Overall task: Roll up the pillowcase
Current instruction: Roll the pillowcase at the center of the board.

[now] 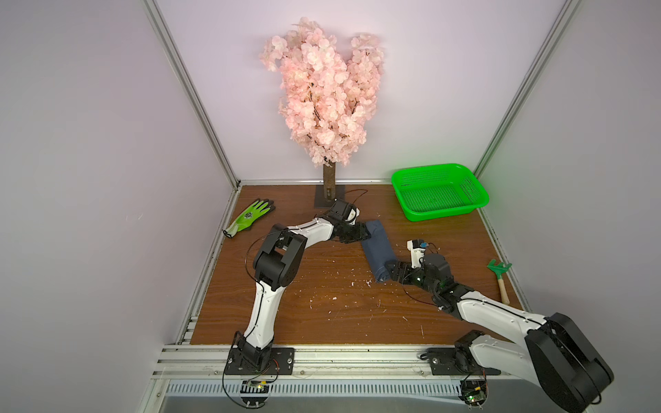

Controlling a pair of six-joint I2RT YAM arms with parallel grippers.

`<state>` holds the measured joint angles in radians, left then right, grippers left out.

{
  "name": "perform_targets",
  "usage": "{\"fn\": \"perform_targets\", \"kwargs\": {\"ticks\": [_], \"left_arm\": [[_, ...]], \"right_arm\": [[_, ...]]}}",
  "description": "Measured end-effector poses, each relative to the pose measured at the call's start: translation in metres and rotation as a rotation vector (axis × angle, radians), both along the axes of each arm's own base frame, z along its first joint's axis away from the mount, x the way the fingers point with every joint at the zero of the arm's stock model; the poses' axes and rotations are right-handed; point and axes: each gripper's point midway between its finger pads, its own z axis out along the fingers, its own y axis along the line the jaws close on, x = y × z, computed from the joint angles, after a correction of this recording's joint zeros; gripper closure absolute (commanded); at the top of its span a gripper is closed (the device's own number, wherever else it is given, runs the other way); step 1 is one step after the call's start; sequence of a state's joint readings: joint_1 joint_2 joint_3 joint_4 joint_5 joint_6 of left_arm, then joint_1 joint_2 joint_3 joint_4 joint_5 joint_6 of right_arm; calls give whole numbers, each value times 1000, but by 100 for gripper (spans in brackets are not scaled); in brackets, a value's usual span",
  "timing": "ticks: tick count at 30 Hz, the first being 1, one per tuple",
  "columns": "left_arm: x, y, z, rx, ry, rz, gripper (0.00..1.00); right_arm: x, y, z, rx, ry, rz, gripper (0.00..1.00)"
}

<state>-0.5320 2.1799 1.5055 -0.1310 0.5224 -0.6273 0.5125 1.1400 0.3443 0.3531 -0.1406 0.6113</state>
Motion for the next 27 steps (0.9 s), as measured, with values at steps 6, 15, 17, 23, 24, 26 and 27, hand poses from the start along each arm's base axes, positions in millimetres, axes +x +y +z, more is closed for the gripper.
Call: {"fn": "perform_targets", "kwargs": {"ticks": [6, 15, 17, 23, 24, 26, 27], "left_arm": [[-1, -6, -1, -37, -1, -15, 43], [-6, -15, -1, -185, -9, 6, 43], [-6, -16, 0, -214, -4, 18, 43], [-8, -19, 2, -285, 32, 62, 44], [-8, -19, 2, -292, 39, 70, 44], [-9, -19, 2, -305, 55, 78, 44], [-10, -20, 2, -310, 65, 81, 44]], "right_arm": [[4, -7, 4, -125, -22, 40, 28], [21, 7, -9, -234, -7, 163, 41], [18, 8, -21, -247, 24, 184, 43], [15, 13, -33, -229, 56, 221, 45], [14, 14, -35, -224, 57, 223, 44], [13, 14, -38, -219, 58, 224, 44], [12, 14, -40, -218, 59, 223, 44]]}}
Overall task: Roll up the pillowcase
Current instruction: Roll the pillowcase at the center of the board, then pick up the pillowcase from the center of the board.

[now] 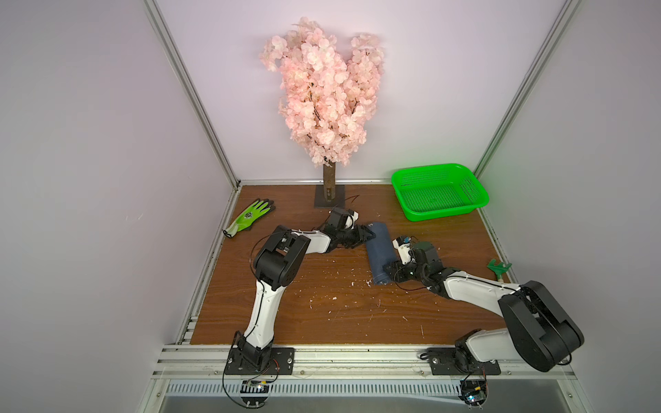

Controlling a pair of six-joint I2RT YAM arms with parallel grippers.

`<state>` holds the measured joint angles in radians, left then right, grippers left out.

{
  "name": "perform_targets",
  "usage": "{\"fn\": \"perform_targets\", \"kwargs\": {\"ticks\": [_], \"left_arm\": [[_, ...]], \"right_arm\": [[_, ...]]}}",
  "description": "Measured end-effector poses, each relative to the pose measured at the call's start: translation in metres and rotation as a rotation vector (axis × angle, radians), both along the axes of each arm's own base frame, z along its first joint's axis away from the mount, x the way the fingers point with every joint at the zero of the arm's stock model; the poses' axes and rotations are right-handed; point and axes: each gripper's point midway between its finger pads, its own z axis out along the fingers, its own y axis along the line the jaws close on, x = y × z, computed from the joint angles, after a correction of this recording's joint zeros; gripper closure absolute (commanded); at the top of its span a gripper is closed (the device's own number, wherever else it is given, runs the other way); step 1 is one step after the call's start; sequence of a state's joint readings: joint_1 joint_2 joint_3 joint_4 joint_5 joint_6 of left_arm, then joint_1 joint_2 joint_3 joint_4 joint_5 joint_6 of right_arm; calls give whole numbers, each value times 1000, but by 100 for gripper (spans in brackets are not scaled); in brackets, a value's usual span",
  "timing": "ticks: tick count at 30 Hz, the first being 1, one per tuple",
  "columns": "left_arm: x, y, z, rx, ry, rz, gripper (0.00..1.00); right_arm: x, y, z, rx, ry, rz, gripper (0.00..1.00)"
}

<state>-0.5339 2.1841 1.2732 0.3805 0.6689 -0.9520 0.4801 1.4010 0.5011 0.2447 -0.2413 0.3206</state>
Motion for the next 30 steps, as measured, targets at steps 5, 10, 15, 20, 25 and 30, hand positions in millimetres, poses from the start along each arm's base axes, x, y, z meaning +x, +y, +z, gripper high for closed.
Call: {"fn": "perform_targets", "kwargs": {"ticks": [5, 10, 15, 20, 25, 30], "left_arm": [[-8, -6, -1, -31, 11, -1, 43], [-16, -14, 0, -47, 15, -13, 44], [-21, -23, -2, -46, 17, -32, 47], [-25, -31, -5, -17, 5, -63, 58], [-34, -28, -15, -6, 17, -55, 82], [-36, -28, -16, -6, 28, -45, 91]], "right_arm": [[1, 1, -2, 11, -4, -6, 44], [1, 1, -5, 16, -1, -9, 44], [0, 1, -6, 14, 0, -9, 44], [0, 1, -7, 14, 1, -9, 44], [-1, 0, -8, 16, 4, -9, 42], [-1, 0, -2, 23, -6, -13, 35]]}}
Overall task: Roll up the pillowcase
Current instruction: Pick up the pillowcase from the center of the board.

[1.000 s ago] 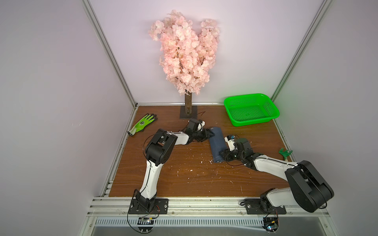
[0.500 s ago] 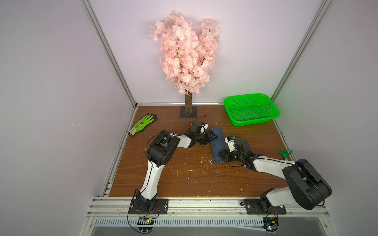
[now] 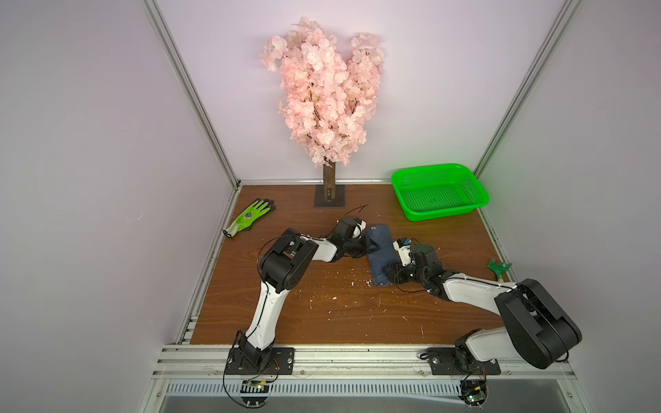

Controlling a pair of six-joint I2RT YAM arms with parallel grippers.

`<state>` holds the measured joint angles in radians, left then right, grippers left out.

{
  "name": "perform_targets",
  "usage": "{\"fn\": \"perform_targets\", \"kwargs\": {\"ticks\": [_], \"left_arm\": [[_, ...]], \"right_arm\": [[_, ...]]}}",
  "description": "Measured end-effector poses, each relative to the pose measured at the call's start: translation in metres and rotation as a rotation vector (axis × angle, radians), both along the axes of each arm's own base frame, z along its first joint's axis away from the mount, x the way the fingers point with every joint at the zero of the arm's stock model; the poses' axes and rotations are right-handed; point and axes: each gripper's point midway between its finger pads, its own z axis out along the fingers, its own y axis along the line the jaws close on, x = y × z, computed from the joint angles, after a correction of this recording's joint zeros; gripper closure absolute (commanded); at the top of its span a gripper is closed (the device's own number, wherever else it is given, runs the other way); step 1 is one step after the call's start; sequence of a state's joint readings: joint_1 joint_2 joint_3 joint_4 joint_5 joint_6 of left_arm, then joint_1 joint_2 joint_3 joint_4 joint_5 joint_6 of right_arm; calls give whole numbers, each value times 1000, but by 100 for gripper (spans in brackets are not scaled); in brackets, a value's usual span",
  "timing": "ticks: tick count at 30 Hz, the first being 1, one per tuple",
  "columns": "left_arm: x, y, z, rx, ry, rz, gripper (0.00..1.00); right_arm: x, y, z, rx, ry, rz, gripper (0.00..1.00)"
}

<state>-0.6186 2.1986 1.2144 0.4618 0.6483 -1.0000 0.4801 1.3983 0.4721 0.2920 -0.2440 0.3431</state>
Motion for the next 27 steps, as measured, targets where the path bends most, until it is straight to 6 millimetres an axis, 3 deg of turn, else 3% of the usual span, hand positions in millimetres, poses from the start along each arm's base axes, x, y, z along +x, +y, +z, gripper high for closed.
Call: {"fn": "perform_targets", "kwargs": {"ticks": [6, 15, 20, 27], "left_arm": [[-4, -2, 1, 14, 21, -8, 100], [-8, 1, 13, -12, 52, 19, 100], [0, 1, 56, -65, 18, 71, 100], [35, 6, 130, -179, -75, 261, 100]], "right_arm": [[0, -5, 29, 29, -61, -12, 26], [10, -30, 87, 89, -181, -101, 15], [12, -54, 110, 123, -221, -185, 10], [15, -79, 139, 277, -221, -307, 7]]}}
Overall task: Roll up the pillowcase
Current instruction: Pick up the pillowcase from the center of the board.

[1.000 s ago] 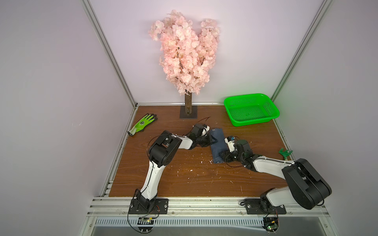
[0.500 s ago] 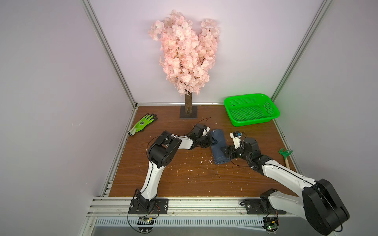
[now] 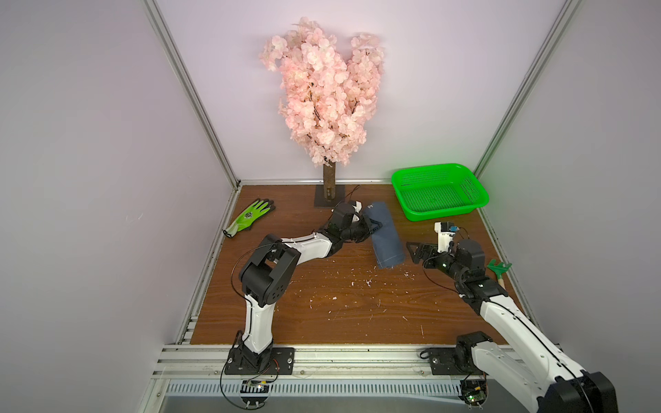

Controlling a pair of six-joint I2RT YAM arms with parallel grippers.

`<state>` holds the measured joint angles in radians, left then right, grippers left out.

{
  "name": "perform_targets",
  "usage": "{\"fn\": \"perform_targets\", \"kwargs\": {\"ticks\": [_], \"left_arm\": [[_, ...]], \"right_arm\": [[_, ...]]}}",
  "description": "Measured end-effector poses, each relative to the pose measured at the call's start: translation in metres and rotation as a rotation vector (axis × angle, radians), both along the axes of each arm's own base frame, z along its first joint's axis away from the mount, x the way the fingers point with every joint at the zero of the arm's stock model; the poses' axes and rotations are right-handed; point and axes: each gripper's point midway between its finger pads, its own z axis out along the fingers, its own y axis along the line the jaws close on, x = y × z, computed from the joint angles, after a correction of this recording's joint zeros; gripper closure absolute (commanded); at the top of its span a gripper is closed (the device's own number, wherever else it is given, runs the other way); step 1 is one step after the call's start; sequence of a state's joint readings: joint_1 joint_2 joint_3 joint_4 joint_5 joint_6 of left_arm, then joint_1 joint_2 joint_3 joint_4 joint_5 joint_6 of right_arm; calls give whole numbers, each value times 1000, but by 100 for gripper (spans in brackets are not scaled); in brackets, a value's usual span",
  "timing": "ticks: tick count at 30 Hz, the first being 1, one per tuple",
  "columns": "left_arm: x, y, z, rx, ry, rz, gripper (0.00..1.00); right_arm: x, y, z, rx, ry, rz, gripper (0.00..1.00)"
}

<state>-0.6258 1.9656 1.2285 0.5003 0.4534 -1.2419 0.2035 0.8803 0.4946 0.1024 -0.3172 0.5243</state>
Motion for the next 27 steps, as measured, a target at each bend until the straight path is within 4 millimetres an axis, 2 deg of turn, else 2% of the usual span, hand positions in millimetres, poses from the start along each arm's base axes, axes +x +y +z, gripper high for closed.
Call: {"fn": "perform_targets", "kwargs": {"ticks": [4, 7, 10, 14, 16, 18, 21, 25, 27], "left_arm": [[26, 4, 28, -54, -22, 139, 100], [42, 8, 46, -91, -31, 254, 100], [46, 7, 56, -129, -24, 324, 100], [43, 3, 57, -139, -14, 385, 100], [43, 1, 61, -148, -18, 400, 100], [42, -1, 66, -165, -25, 411, 100], [41, -1, 70, -194, -28, 430, 100], [36, 5, 74, -226, -16, 440, 100], [30, 7, 75, -252, -4, 440, 100]], "right_arm": [[-6, 7, 17, 245, -4, -7, 4], [-18, 16, 14, 422, 41, -10, 3], [-29, 32, 15, 557, 98, -11, 1], [-35, 55, 33, 711, 122, 1, 1], [-32, 63, 37, 765, 140, -8, 1], [-27, 69, 34, 804, 167, -33, 7], [-16, 73, 29, 872, 194, -82, 10], [-2, 73, 28, 919, 191, -124, 7], [8, 77, 36, 929, 172, -116, 7]]}}
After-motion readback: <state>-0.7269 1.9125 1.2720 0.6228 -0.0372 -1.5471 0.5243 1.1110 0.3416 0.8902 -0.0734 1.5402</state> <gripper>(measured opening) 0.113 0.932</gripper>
